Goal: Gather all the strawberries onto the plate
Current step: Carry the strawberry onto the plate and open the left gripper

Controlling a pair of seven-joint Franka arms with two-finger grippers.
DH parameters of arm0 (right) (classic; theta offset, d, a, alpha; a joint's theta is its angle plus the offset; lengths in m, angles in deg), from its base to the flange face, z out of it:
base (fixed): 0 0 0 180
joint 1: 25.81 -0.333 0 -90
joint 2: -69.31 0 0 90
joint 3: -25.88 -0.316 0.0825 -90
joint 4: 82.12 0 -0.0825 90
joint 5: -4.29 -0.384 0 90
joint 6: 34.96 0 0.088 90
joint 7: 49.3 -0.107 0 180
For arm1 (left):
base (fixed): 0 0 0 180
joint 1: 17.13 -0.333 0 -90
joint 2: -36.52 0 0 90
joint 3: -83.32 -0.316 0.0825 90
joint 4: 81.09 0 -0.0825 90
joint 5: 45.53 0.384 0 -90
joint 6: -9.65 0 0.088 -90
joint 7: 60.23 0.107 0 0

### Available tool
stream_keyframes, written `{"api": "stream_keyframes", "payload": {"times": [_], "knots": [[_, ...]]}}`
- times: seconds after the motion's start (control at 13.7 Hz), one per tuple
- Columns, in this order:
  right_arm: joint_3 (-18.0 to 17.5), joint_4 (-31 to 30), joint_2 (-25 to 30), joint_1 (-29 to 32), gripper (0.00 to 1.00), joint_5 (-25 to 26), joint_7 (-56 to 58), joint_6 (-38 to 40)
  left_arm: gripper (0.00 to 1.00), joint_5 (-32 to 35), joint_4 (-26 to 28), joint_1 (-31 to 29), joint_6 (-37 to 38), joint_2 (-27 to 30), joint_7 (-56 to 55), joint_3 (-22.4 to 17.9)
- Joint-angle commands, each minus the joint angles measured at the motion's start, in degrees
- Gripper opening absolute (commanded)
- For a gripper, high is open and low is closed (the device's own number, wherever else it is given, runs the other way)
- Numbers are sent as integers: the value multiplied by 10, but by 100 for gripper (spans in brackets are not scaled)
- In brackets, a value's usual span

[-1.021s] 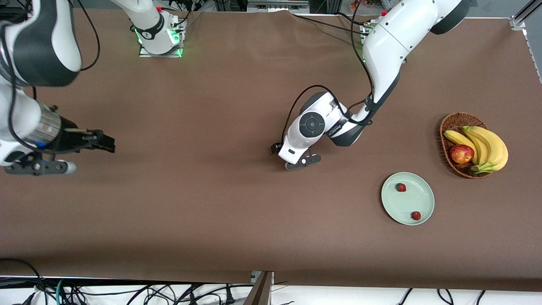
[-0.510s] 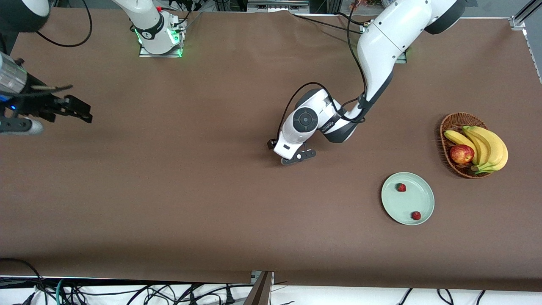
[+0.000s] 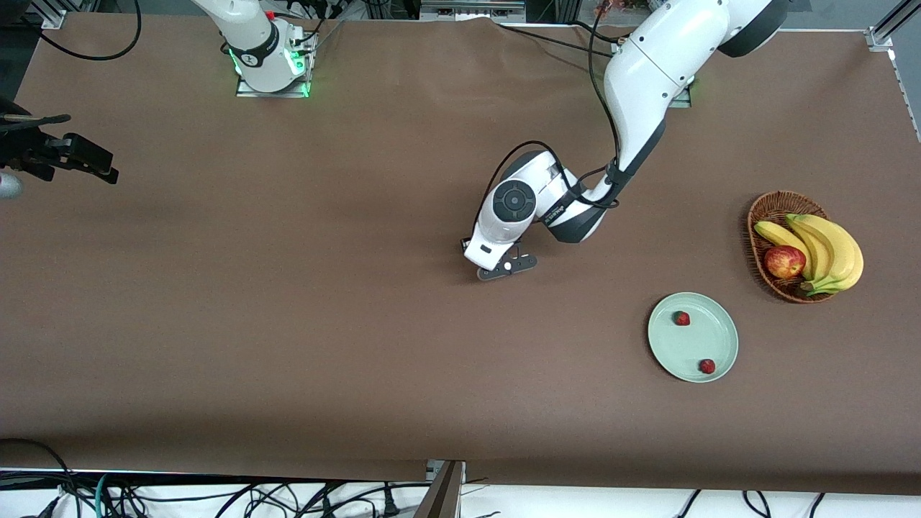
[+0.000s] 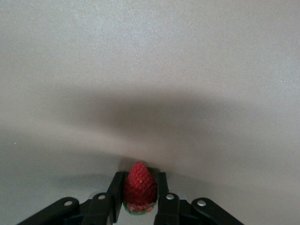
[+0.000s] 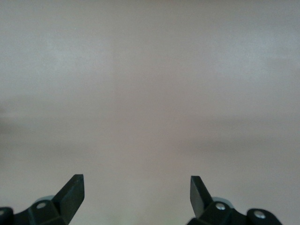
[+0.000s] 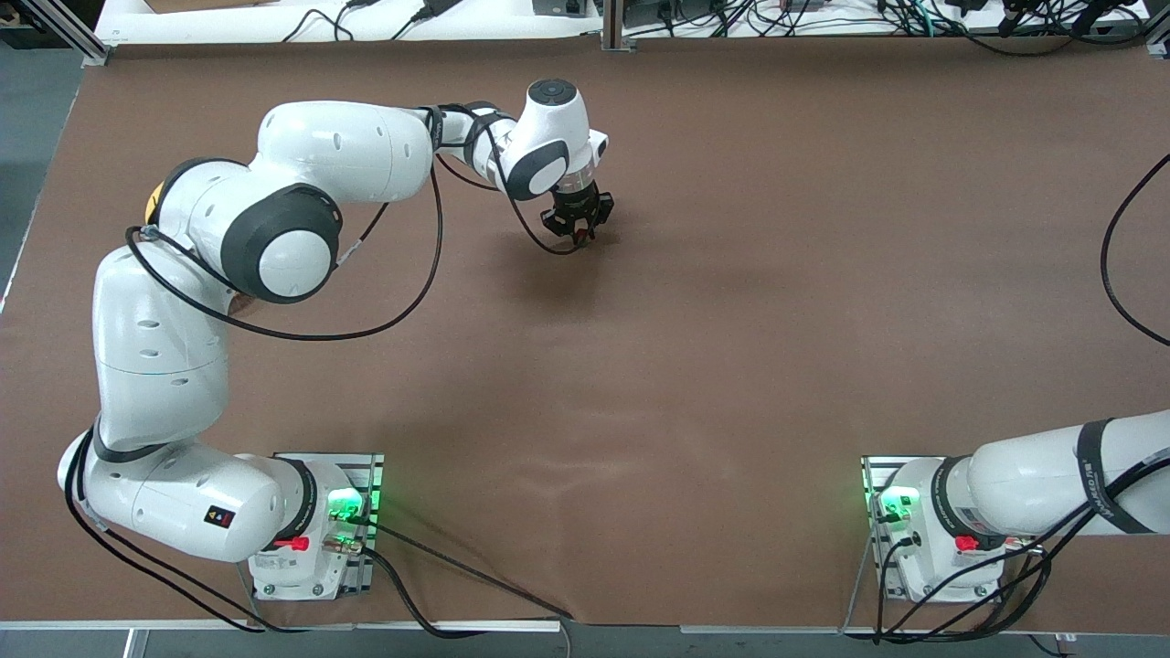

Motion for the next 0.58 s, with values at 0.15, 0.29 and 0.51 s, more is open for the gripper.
{"api": "stream_keyframes", "payload": {"times": [0.15,0.29,0.51], "knots": [[-10,-3,-4,7,100,10,9,3,0,23,-18,-36,86,39,42,-12],[-10,10,-12,8,100,10,10,4,0,24,-24,-76,121,70,121,-12],[-9,11,-15,10,100,10,10,4,0,24,-67,-136,174,76,237,-13]]}}
